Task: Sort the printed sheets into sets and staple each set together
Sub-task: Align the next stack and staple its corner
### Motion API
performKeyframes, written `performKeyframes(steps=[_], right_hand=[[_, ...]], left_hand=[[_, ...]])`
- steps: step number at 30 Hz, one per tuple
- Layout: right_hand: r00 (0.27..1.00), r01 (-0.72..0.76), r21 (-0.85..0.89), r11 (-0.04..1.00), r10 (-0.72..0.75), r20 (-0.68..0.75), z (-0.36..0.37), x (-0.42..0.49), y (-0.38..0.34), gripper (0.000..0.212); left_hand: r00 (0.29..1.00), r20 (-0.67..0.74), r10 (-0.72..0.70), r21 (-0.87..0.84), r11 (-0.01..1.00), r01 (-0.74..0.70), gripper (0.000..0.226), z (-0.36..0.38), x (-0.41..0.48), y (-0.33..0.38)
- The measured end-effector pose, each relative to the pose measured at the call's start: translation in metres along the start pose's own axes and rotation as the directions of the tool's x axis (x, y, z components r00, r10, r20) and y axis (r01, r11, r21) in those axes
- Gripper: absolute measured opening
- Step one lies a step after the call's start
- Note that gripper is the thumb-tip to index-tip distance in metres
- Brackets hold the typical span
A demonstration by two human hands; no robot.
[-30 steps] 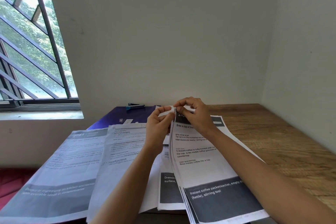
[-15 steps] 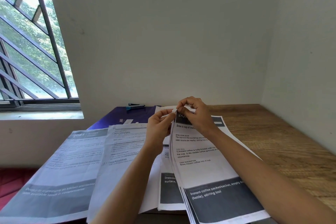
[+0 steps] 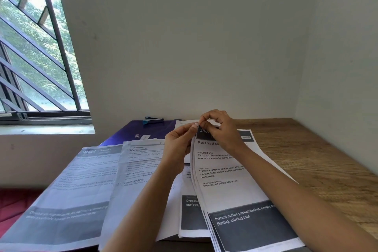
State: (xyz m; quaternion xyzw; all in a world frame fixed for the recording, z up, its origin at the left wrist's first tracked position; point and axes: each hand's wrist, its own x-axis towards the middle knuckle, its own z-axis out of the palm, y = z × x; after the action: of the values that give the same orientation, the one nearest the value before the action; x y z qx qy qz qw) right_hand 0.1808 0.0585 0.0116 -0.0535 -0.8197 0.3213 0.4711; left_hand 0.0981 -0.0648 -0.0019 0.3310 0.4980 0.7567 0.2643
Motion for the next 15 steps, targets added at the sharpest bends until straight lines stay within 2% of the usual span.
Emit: performKeyframes(steps=[8, 15], right_hand=[[1.0, 0.001, 0.024, 1.0, 0.0, -0.025, 0.0023, -0.001, -0.0003, 0.015], [0.998, -0.009, 0.08, 0.997, 0.014, -0.064, 0.0044, 0.0, 0.003, 0.007]], left_hand=[[1.0, -0.001, 0.027, 0.001, 1.0, -0.027, 0.019, 0.0014, -0.0014, 0.0009], [0.999, -0.001, 0.037, 0.028, 0.999, -0.037, 0.017, 0.003, -0.0016, 0.0022]])
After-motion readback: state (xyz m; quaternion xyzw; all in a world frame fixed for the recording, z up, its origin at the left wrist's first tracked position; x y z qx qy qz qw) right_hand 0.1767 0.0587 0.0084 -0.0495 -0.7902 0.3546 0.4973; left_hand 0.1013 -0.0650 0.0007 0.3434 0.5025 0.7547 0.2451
